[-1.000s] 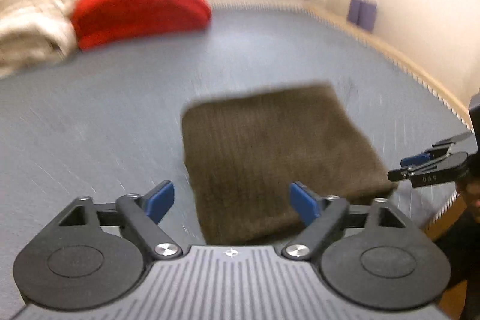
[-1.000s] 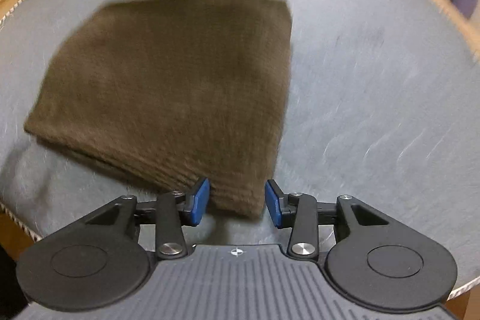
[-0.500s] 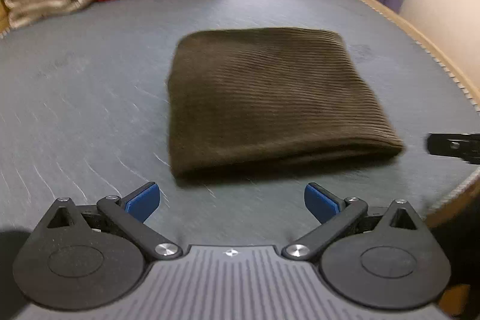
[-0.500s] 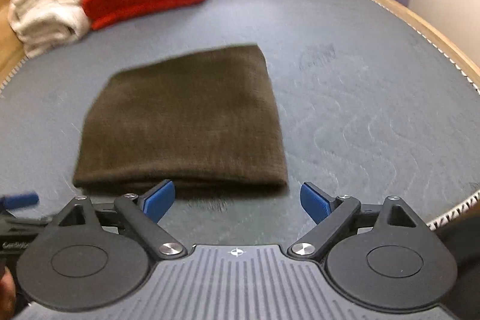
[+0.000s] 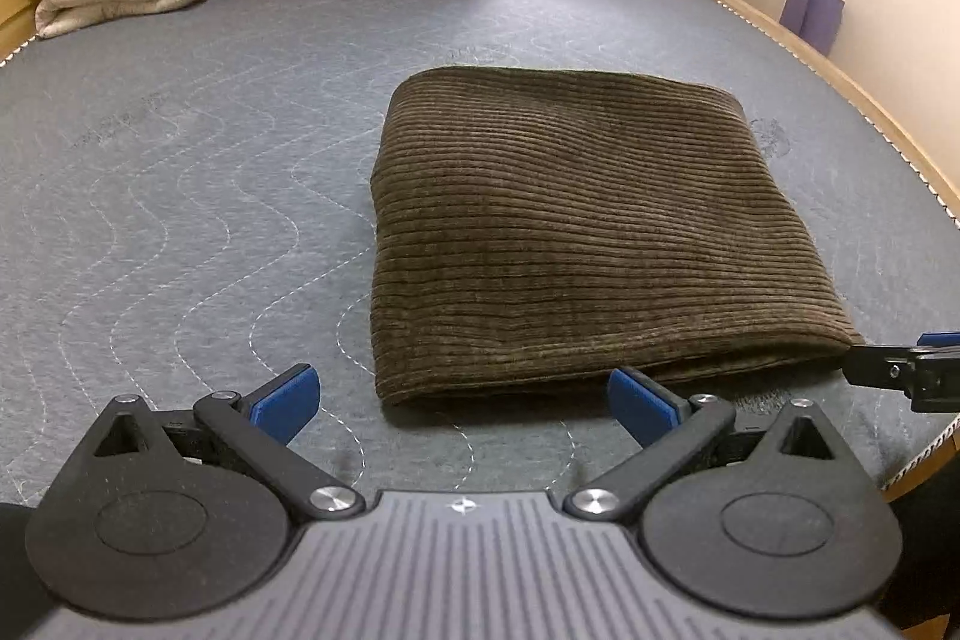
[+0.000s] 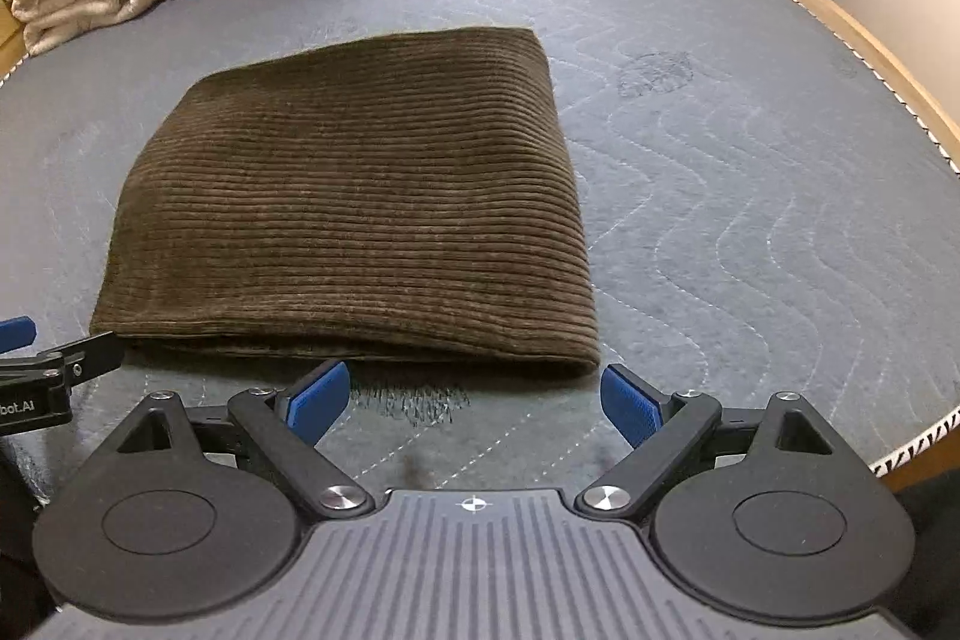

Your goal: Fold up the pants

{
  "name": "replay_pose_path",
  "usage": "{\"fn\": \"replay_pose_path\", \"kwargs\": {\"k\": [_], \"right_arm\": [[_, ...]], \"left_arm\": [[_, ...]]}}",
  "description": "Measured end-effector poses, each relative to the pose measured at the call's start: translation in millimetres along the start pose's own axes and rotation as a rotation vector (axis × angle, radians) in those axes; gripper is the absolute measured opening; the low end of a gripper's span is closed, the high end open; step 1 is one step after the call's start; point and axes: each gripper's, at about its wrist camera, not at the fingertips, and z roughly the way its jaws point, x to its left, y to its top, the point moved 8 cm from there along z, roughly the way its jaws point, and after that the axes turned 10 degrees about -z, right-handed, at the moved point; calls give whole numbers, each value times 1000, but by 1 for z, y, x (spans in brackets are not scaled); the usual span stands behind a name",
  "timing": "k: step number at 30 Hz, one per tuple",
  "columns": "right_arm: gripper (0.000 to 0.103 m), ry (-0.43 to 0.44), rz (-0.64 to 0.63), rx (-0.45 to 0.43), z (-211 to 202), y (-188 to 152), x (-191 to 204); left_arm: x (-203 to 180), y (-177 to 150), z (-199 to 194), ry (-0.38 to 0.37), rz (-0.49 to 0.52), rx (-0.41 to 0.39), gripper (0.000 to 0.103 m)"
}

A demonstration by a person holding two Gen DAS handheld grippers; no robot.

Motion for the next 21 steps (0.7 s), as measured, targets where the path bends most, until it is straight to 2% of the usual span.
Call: {"fn": "replay_pose_path", "kwargs": {"k": [10,21], "right_arm": [[91,27,11,20,5,4,4],[91,12,17,32,5,-3,-3]], "left_arm": [[-4,-7,11,-8,4,30,103],[-7,-8,9,-15,22,13,103]]}}
